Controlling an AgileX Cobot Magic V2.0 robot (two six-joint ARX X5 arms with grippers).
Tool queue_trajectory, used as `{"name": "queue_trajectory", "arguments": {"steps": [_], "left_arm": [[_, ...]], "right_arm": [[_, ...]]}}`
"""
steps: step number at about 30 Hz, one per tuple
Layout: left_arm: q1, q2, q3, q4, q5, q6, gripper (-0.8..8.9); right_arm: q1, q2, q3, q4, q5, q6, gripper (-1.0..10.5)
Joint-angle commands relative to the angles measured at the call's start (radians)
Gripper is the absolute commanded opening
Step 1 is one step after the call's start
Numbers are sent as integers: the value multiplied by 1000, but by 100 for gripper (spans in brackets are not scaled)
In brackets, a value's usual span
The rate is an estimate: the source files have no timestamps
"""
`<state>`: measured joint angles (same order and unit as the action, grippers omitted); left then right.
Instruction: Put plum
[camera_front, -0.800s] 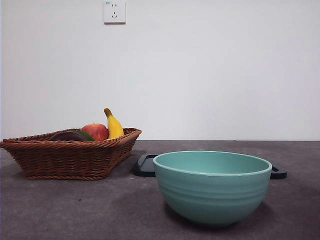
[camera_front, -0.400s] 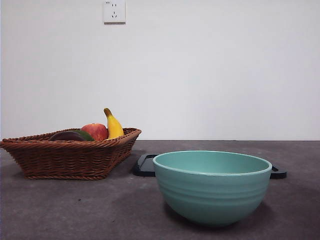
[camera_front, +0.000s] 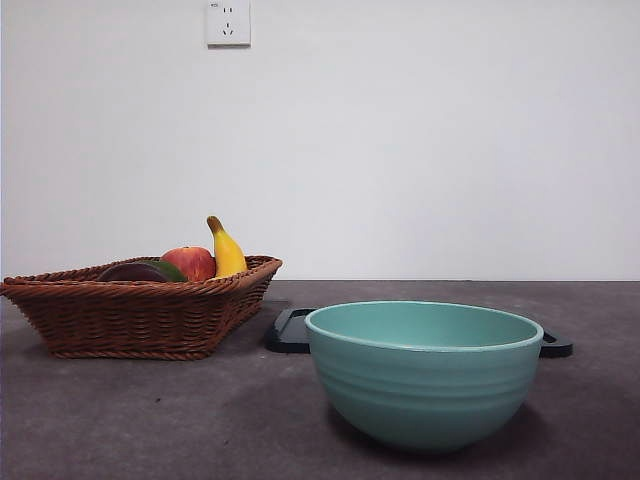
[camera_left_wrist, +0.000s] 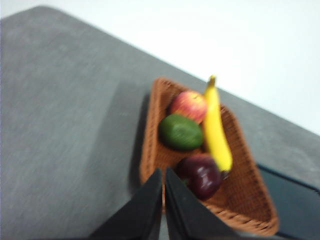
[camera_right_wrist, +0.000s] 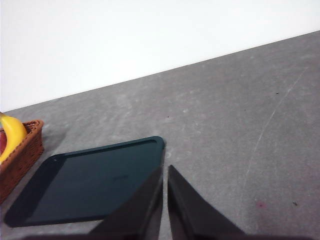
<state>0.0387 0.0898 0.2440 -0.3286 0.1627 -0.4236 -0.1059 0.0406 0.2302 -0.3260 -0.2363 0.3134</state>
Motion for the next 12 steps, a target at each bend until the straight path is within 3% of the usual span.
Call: {"name": "queue_trajectory", "arguments": {"steps": [1, 12], "left_arm": [[0, 64, 81, -38, 41, 44, 9], [-18, 386, 390, -280, 236, 201, 9]], "right_arm": [[-1, 43, 73, -40, -19, 11, 8], [14, 334, 401, -301, -187, -98, 8]]}}
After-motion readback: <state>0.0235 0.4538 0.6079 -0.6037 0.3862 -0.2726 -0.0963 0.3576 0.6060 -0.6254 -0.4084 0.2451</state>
